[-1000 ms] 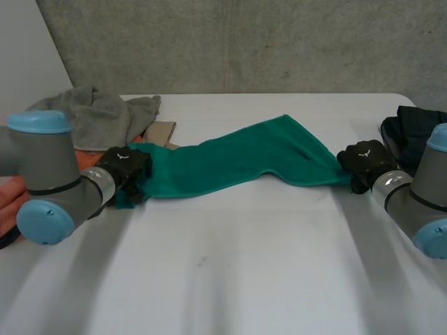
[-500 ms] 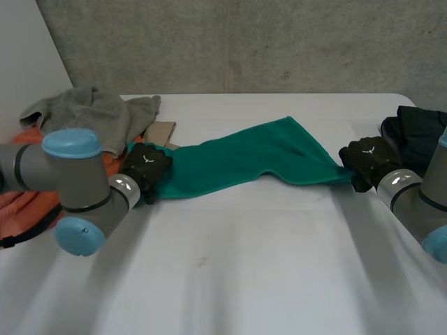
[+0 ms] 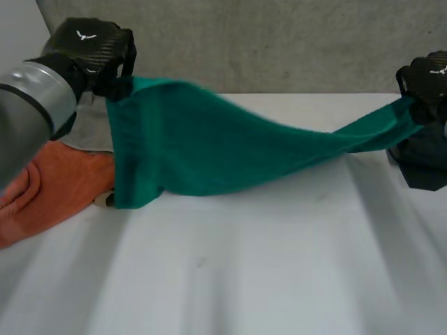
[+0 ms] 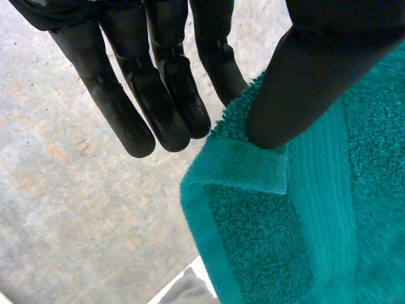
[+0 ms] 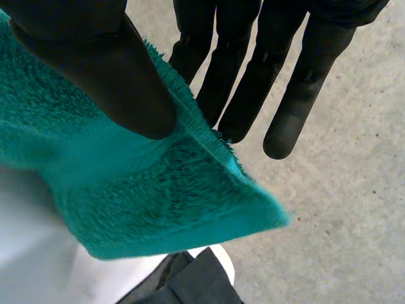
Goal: Fold the laundry.
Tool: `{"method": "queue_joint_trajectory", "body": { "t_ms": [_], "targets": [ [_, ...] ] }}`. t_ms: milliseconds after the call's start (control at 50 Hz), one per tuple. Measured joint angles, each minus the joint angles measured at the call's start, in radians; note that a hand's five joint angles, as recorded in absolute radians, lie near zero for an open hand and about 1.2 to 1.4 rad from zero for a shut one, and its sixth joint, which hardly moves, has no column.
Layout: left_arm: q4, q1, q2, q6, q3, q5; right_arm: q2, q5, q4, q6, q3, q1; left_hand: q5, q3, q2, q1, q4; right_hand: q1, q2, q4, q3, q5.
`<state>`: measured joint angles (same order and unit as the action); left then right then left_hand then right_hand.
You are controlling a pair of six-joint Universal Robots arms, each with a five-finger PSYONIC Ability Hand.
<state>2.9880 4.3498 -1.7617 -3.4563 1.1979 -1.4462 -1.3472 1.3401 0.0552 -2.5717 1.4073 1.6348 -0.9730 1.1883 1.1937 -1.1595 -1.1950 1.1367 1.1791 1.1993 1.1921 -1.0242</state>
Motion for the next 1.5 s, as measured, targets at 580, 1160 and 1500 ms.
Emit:
{"method": "queue_joint_trajectory", "body": {
  "t_ms": [580,1160,1500],
  "targets": [
    [-0.136,0.009,-0.533,-0.172,-0.118,-0.068,0.281,0.015,-0.101,0.179,-0.042,0.079,0.0,0.0,0.0,0.0,0.0,0.0,0.0,0.0,0.0,0.0],
    [0.311,0.075,-0.539,0.104,-0.886,-0.073,0.401,0.217,0.51,-0.185,-0.663,0.111,0.0,0.002,0.001,0.0,-0.004,0.0,0.0,0.0,0.0,0.0],
    [0.295,0.09,-0.56,0.105,-0.256,0.041,0.47,0.075,0.309,-0.095,-0.289,0.085,0.0,0.004,0.004,0.0,-0.004,0.0,0.0,0.0,0.0,0.0]
  ]
}}
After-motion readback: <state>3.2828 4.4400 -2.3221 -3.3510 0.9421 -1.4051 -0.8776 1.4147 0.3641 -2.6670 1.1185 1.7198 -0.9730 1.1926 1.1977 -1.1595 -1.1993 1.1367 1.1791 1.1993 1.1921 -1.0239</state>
